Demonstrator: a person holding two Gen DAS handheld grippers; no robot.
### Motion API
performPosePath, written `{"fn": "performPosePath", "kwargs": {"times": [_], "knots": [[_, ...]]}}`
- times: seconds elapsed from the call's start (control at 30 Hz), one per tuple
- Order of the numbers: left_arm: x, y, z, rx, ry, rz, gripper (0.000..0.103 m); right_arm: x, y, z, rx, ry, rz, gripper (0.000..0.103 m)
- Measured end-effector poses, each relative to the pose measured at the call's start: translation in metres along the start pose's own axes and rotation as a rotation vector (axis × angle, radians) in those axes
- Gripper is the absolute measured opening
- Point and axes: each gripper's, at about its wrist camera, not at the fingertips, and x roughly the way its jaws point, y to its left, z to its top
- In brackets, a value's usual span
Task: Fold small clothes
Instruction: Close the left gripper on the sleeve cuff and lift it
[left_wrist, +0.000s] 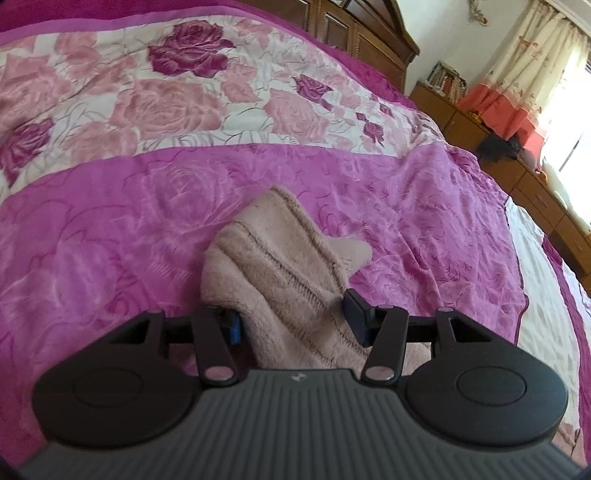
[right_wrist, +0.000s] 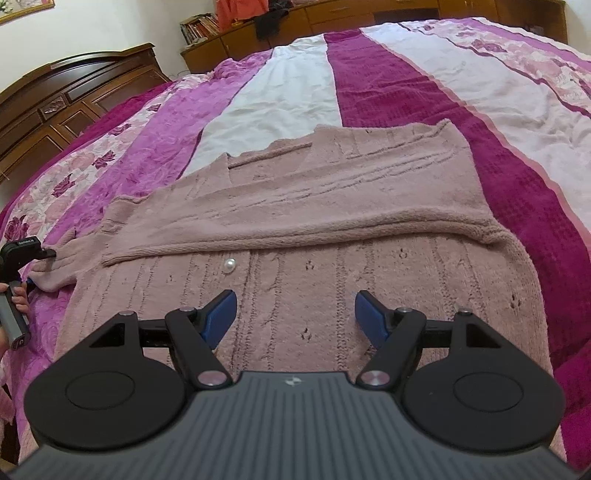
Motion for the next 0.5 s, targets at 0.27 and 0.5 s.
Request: {"fn": "performPosePath", "kwargs": {"times": [0.27, 0.5], "knots": [[-0.013, -0.014, 0.002, 0.099, -0.01, -0.088, 0.014, 0.0, -0.001, -0.002, 0.007, -0.001, 0.003, 0.077], [-0.058, -0.046, 0.006, 0.153, -0.087, -0.188, 0.012, -0.004, 0.0, -0.003, 0.01, -0.013, 0.013, 0.077]]}}
